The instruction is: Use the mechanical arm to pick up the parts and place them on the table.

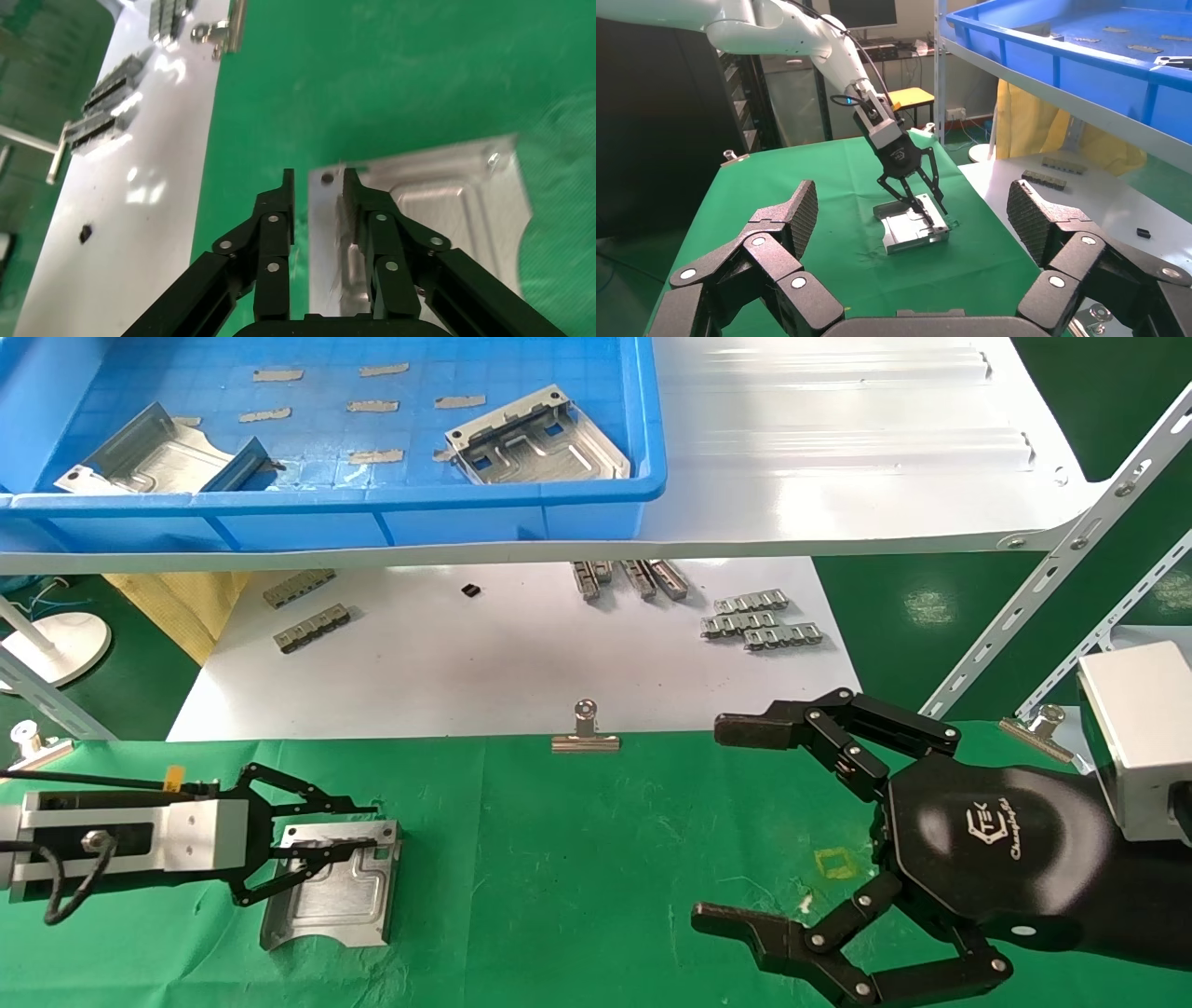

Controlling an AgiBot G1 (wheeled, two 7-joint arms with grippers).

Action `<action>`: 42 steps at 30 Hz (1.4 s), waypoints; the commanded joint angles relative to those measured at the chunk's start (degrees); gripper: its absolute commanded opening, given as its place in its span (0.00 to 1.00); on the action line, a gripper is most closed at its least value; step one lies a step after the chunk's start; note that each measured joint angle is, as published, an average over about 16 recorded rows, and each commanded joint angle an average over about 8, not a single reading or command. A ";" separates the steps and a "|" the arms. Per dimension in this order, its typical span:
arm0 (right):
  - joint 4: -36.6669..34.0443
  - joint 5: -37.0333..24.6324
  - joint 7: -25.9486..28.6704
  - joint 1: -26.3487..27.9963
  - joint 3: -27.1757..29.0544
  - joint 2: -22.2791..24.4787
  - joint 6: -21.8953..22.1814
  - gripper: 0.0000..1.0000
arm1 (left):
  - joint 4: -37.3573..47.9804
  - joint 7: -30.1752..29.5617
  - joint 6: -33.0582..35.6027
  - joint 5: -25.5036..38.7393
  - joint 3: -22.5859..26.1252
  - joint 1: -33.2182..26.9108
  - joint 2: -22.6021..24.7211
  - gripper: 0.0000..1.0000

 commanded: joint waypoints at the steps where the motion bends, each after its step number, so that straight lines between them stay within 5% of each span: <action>1: 0.00 0.00 0.00 0.00 0.00 0.00 0.00 1.00 | 0.70 0.78 1.14 0.01 0.03 -0.55 0.31 1.00; 12: -0.01 0.01 0.00 -0.01 0.00 0.00 0.01 1.00 | 5.75 -12.10 3.39 -7.23 -3.49 2.52 -1.07 1.00; 22: -0.02 0.01 0.00 -0.01 -0.01 0.01 0.01 1.00 | 5.28 -12.24 3.36 -7.56 -3.72 2.80 -1.19 1.00; 42: -0.02 0.01 -0.01 0.00 -0.01 0.01 0.01 1.00 | -15.13 -27.39 1.65 -11.76 -10.64 10.08 -4.71 1.00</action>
